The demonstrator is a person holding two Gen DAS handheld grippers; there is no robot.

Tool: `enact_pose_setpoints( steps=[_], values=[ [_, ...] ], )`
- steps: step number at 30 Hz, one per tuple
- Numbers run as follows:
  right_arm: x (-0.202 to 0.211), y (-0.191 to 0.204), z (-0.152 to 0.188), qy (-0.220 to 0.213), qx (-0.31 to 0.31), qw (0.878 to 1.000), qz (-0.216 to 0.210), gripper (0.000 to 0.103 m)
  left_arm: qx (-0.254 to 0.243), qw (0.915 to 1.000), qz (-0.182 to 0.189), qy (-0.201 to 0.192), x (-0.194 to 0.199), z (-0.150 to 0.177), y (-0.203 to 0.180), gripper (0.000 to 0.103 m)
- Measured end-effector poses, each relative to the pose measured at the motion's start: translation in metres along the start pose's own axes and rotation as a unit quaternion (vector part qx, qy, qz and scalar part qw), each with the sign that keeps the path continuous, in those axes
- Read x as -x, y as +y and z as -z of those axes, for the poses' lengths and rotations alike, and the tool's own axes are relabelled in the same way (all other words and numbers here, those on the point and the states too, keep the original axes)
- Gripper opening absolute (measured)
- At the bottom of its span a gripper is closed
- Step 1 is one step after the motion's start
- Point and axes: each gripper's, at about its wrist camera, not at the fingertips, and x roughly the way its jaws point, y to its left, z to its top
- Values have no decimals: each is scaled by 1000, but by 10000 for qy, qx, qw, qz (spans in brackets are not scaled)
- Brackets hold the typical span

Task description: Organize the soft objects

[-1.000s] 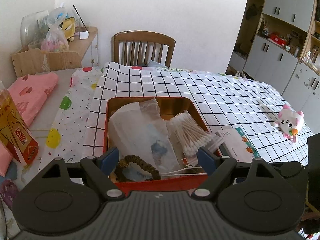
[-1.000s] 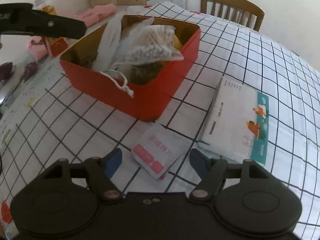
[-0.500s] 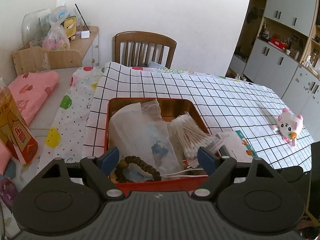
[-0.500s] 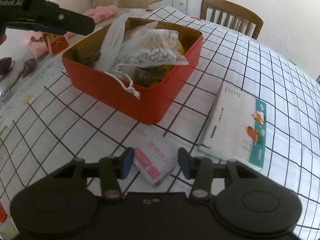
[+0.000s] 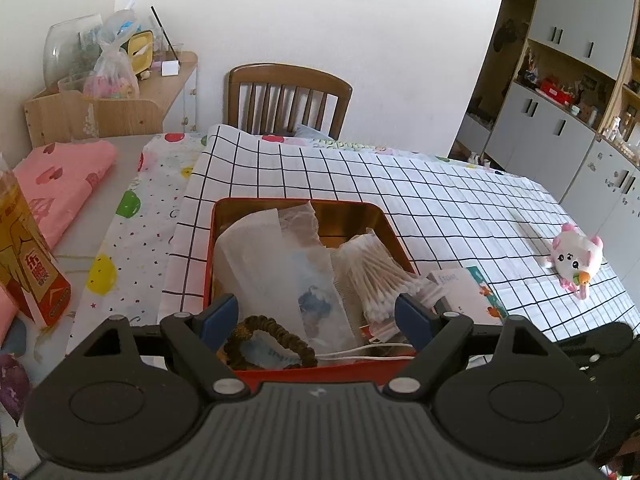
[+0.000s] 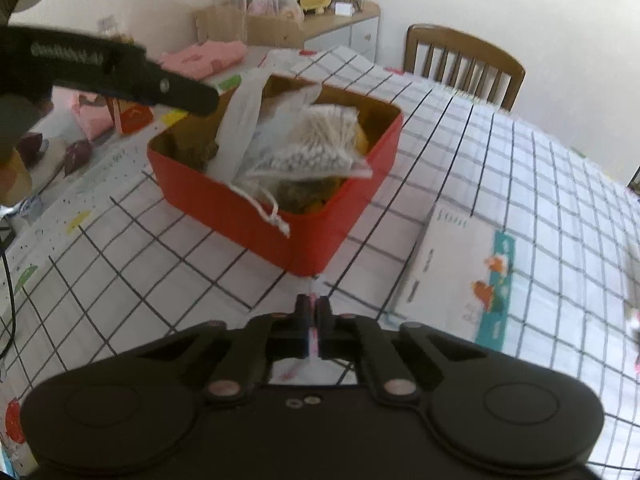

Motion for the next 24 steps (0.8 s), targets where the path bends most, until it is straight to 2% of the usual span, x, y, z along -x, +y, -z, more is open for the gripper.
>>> enact_pose_setpoints(
  steps=[8,15,20,24],
  values=[
    [36,-3,-21,-409,123,9991,79,1,-13,10000,12,-38,0,-1,0,86],
    [64,-9,-71,-1014,200,9946,-30,1,-20,10000,-31,-80,0,-4,1,86],
    [57,-12,-107,-1357,142,9906,-122,1,-108,9998,-112,-126,3,-4,1,86],
    [33,-11,-124,-1390,86,9900,-227,1,-153,9996,-182,-156,4,-4,2,86]
  ],
)
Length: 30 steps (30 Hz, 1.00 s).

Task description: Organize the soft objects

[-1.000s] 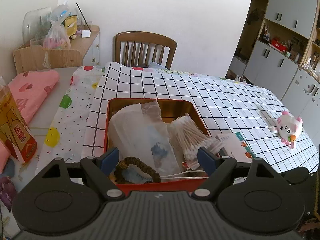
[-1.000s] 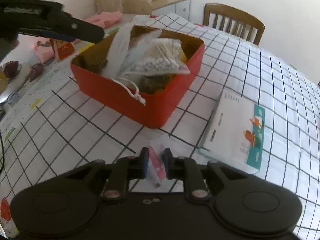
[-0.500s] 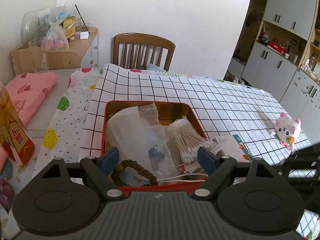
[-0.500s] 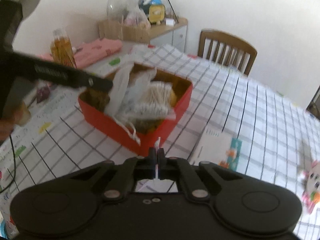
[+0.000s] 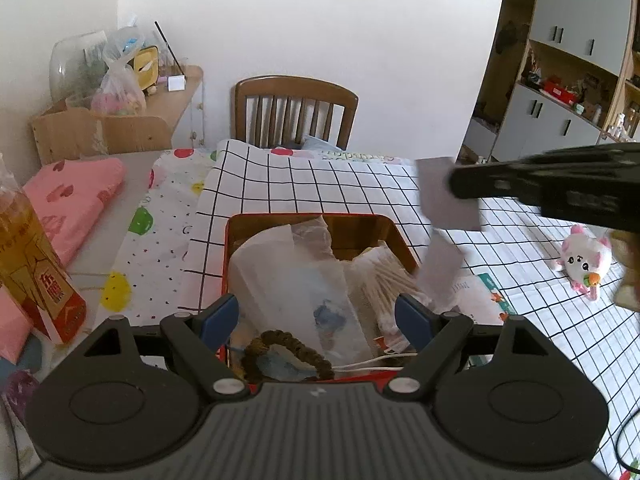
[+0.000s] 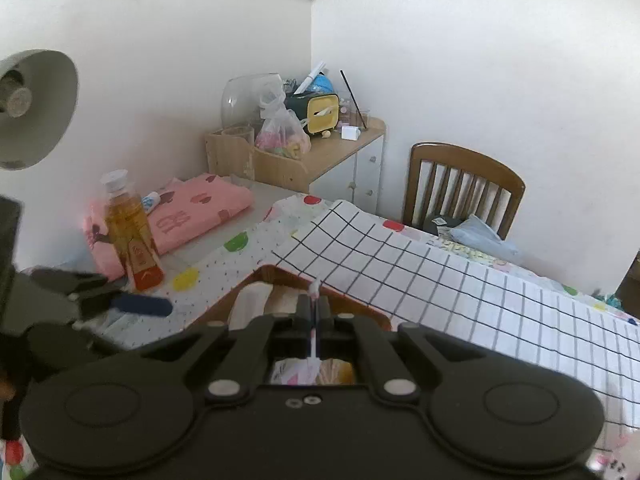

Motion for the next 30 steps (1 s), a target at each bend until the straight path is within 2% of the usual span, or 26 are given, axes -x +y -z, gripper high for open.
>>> enact_pose_setpoints(
  steps=[6,14,19,21,23,30],
  values=[
    [-36,5,2,68,70,9999,-66,1,-126,9999,-103,2,-1,2,1,86],
    [-76,15,32,866,277,9955,-259,2,-143,9997,-169,60,-5,8,9,86],
    [-80,20,40,1099,290,9930,-330,2,-132,9997,-173,129,-8,11,12,86],
    [-78,20,41,1088,298,9931,-305,5,-129,9997,-170,141,-9,11,13,86],
    [-74,18,40,1085,235,9932,-354,14,-135,9997,-161,143,-9,11,12,86],
    [-58,19,35,1021,241,9937,-386,24,-149,9997,-160,89,-5,9,7,86]
  ],
)
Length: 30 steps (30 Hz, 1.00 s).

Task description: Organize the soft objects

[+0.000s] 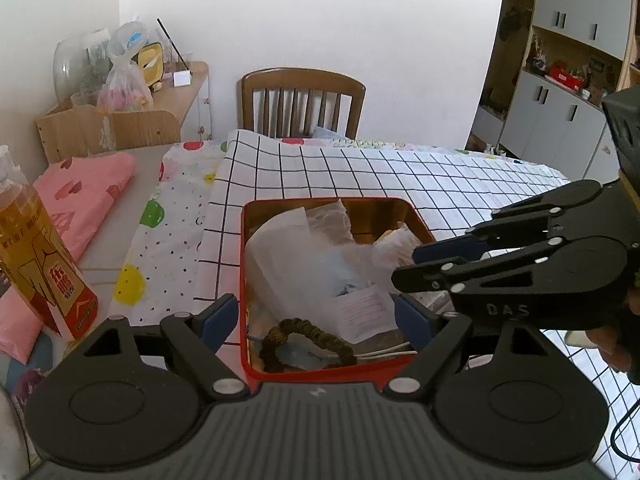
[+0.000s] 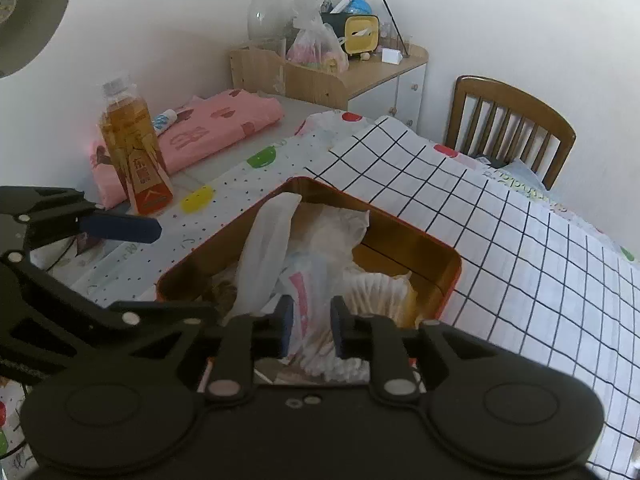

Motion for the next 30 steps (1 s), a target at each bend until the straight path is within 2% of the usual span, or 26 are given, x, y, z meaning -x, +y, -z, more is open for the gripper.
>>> enact_pose_setpoints(
  steps=[2,8,12,14,19,23,30],
  values=[
    [8,0,1,-67,-18,10000,-4,34,-4,10000,-25,-34,3,0,-2,86],
    [39,-7,8,-300,-24,9995,-38,50,60,9998,-121,-150,16,-1,-13,86],
    [68,-16,15,-521,-144,9985,-67,52,100,9995,-156,-252,29,-1,-27,86],
    [86,-20,22,-661,-171,9976,-70,58,71,9994,-146,-305,36,-1,-39,86],
    [126,-26,38,-922,-275,9953,-80,62,-31,9990,-63,-451,55,-3,-73,86],
    [156,-35,55,-1161,-422,9923,-80,74,-69,9983,-5,-570,70,-6,-99,86],
    [185,-48,80,-1311,-694,9889,-59,87,-115,9974,26,-717,87,-8,-136,86]
  ],
)
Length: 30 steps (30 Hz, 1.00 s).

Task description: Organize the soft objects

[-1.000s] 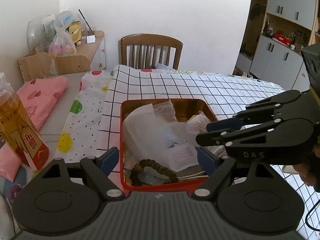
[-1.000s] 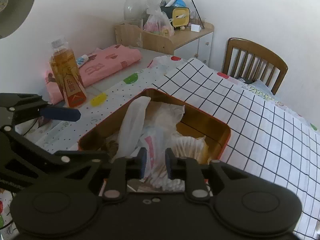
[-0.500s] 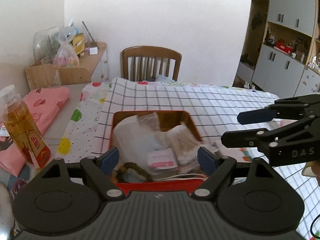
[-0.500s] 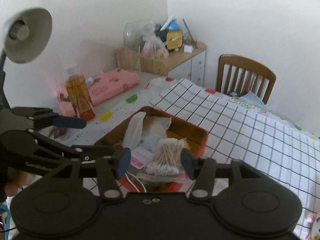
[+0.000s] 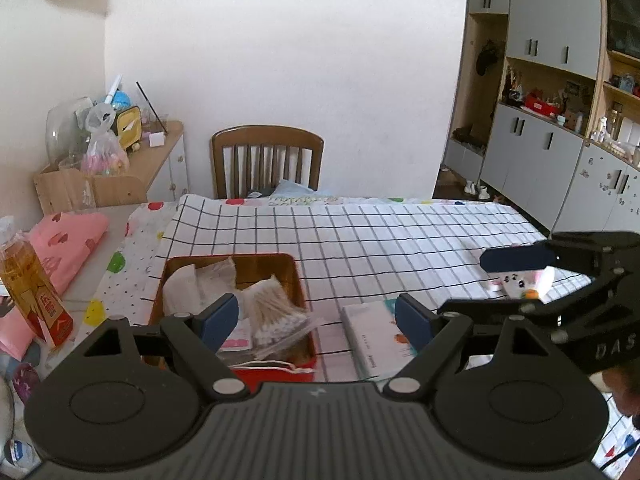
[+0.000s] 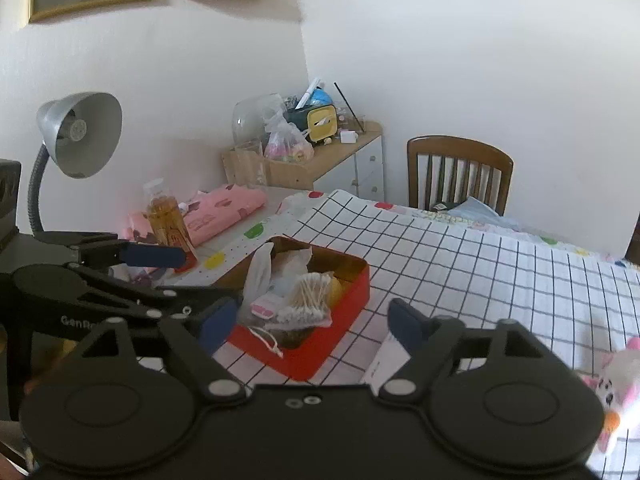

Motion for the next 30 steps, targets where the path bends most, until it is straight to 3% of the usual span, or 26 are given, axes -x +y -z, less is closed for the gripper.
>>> enact_pose_setpoints(
  steps=[4,8,21,30],
  values=[
    [15,-4,7,-106,-67,9999,66,96,78,9999,11,-82,7,1,-13,86],
    [26,-11,12,-214,-192,9995,102,102,154,9996,-172,-158,13,2,-22,103],
    [47,-27,22,-372,-450,9980,253,103,135,9983,-432,-365,30,1,-48,103],
    [64,-29,31,-349,-403,9979,355,103,360,9976,-547,-244,34,11,-67,103]
  ],
)
